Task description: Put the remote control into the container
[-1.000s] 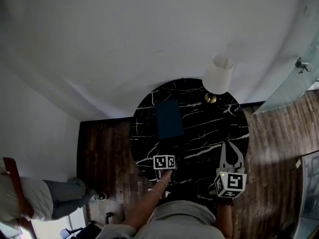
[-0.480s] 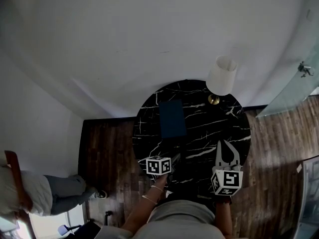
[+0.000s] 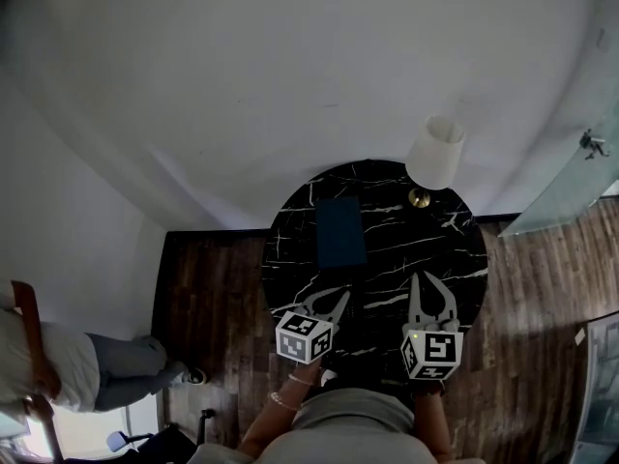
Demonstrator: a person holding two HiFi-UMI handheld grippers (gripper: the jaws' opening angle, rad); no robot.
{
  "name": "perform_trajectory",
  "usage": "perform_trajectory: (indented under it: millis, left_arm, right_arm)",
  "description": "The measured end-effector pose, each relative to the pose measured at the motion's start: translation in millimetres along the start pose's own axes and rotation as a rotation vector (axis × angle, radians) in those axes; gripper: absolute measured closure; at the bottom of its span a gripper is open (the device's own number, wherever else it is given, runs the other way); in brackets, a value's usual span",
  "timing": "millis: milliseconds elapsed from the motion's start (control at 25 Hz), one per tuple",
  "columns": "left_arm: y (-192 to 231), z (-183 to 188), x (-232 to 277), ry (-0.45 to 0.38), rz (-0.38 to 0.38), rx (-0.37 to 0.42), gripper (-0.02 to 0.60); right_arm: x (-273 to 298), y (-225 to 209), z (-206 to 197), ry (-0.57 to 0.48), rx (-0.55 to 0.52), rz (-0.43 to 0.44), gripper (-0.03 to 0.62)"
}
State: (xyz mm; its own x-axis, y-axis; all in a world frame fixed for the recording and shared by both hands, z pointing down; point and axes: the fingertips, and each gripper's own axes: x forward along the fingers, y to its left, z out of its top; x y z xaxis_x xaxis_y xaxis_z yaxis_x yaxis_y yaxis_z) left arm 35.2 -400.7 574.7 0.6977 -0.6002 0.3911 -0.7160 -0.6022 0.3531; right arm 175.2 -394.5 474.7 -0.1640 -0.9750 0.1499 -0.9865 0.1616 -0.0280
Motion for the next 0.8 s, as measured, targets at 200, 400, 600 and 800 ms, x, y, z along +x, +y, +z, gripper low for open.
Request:
perform_trajectory:
  millis: [200, 400, 600, 800]
  left_arm:
    - [-16, 29, -17, -0.058, 0.019, 0.140, 0.574]
    - [-29, 54, -32, -0.120, 0.030, 0.223, 0.574]
    - [-41, 81, -47, -0.201, 0.044, 0.277, 0.574]
    - [-50, 110, -65, -0.291, 0.038, 0.284, 0.574]
  right_arm:
    - [-3, 18, 10, -0.032, 0.002, 0.040, 0.580]
    - [-6, 36, 19, -0.059, -0.004, 0.078, 0.580]
    - [-7, 54, 28, -0.079, 0.018, 0.128, 0.581]
    - [-5, 65, 32, -0.097, -0.008, 0.157, 0.580]
